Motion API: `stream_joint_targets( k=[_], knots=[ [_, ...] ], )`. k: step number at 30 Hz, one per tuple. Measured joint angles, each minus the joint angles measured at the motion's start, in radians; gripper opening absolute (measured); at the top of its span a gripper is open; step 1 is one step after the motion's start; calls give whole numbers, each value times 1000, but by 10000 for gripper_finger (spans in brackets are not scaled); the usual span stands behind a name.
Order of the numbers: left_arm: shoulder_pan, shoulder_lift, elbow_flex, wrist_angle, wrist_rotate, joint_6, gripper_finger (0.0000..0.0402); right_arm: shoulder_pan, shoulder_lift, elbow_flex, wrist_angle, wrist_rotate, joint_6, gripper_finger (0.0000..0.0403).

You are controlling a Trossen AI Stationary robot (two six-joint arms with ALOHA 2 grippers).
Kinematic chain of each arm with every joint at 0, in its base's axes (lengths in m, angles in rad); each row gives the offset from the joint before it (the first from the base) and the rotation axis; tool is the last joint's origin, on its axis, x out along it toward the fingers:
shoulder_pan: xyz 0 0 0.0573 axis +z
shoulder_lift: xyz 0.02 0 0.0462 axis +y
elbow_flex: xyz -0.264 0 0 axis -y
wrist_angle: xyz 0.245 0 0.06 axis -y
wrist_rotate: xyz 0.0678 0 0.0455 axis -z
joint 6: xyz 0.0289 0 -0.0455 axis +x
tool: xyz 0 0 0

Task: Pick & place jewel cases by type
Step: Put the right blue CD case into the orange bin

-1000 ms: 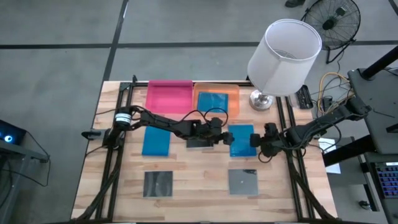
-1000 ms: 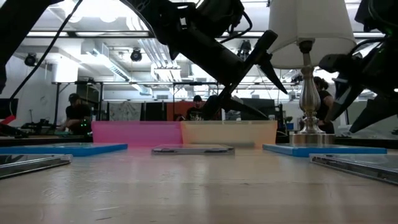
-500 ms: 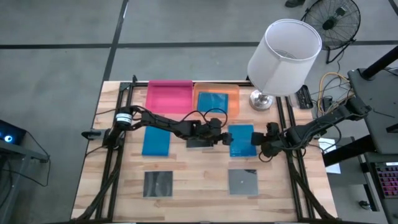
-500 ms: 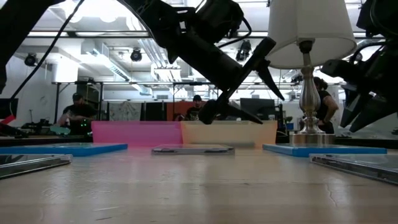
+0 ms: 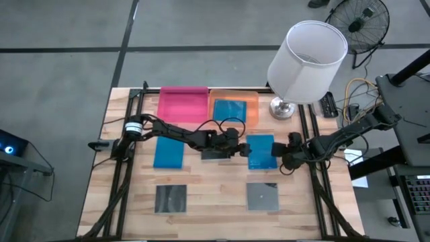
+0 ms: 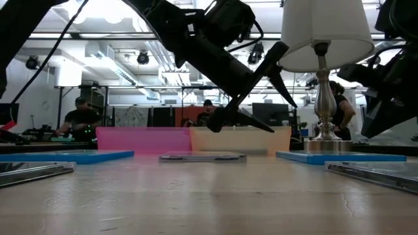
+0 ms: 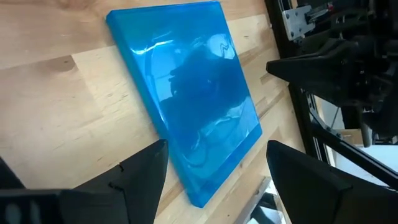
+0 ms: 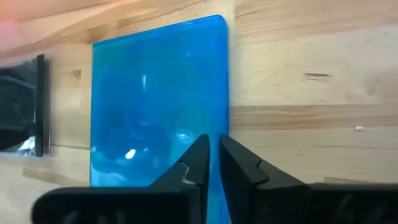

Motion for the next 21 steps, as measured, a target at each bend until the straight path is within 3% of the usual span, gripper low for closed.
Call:
stream_joint_targets(
  k=[12,21],
  knots=[
    [0,31,-1,-19,-5,10,257,0,0,-60,11,-57,86,8],
    [4,32,-1,-1,-46,62,257,0,19,-65,52,-56,25,8]
  ],
)
